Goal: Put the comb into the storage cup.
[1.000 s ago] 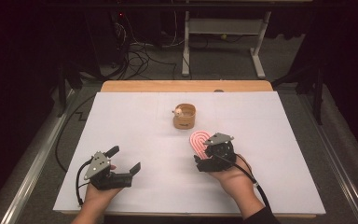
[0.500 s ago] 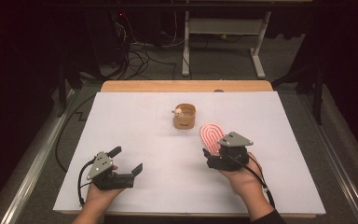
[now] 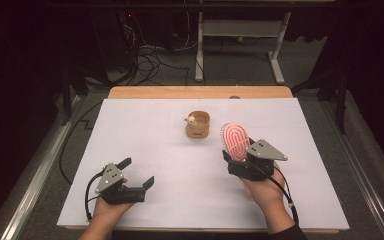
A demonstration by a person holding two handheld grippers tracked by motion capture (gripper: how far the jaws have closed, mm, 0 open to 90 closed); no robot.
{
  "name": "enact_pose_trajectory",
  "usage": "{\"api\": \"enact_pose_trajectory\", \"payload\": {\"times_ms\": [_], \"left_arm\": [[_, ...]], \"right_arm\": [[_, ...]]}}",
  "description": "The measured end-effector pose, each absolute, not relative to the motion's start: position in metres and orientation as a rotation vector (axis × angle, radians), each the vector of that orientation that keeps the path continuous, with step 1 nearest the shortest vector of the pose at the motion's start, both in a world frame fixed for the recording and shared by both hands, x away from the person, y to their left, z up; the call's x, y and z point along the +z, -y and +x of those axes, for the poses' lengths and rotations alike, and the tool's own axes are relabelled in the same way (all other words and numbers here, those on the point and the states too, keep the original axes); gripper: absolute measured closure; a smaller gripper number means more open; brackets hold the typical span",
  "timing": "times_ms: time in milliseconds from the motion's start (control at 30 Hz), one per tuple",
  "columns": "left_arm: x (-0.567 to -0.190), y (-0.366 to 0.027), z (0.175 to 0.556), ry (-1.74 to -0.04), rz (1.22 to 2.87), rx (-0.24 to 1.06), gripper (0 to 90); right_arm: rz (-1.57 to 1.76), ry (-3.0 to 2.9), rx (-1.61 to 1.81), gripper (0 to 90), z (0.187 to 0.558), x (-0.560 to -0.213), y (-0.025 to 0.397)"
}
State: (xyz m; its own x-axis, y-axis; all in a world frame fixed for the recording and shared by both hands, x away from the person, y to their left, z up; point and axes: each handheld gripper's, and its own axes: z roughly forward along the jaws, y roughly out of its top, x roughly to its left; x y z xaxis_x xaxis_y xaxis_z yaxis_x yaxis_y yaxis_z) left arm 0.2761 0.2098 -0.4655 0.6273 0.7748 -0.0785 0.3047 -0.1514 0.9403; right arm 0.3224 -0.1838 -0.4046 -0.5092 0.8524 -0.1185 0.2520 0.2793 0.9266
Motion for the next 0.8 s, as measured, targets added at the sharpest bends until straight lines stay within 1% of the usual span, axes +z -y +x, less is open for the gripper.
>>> {"api": "enact_pose_trajectory", "payload": {"times_ms": [467, 800], "left_arm": [[-0.466, -0.202, 0.274, -0.890, 1.754, 0.532, 0.0], [-0.464, -0.200, 0.271, -0.881, 1.739, 0.525, 0.0]], "right_arm": [[0.941, -1.822, 1.336, 19.9, 0.317, -0.407, 0.190], [0.906, -1.780, 1.377, 19.9, 0.318, -0.396, 0.181]]}}
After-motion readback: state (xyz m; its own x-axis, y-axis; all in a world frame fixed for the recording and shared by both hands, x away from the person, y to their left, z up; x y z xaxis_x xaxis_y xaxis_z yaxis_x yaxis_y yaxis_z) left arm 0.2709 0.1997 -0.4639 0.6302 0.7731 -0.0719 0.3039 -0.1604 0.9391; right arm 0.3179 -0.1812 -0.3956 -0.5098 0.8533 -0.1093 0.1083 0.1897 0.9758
